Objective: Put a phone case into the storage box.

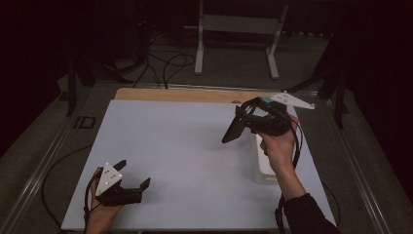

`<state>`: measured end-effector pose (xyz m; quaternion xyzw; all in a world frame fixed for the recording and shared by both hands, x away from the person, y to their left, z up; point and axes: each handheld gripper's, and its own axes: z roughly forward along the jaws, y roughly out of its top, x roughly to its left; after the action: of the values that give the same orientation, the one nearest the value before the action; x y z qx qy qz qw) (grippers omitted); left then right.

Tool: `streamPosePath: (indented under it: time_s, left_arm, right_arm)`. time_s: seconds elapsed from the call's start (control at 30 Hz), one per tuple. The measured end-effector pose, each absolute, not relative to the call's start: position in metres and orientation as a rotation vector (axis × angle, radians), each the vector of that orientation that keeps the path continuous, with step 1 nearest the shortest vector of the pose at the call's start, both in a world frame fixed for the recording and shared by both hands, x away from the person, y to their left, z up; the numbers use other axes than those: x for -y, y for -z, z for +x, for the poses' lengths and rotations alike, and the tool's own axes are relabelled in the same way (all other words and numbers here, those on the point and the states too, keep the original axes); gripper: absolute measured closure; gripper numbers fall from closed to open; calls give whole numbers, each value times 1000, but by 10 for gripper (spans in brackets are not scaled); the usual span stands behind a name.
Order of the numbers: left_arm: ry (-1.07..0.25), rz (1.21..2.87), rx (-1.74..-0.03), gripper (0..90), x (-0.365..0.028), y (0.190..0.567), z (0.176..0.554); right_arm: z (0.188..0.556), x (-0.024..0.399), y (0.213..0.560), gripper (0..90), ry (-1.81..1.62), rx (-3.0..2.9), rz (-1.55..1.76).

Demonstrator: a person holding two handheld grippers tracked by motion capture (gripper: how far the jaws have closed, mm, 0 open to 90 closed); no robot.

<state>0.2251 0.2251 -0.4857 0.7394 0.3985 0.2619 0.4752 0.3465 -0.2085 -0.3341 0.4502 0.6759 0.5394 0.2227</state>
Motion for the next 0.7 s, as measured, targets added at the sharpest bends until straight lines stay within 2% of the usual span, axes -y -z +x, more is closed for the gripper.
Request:
streamPosePath:
  time_s: [0.7]
  left_arm:
    - [-647, 1814, -986, 0, -226, 487, 226]
  right_arm:
    - [370, 232, 330, 146, -1411, -1782, 1310]
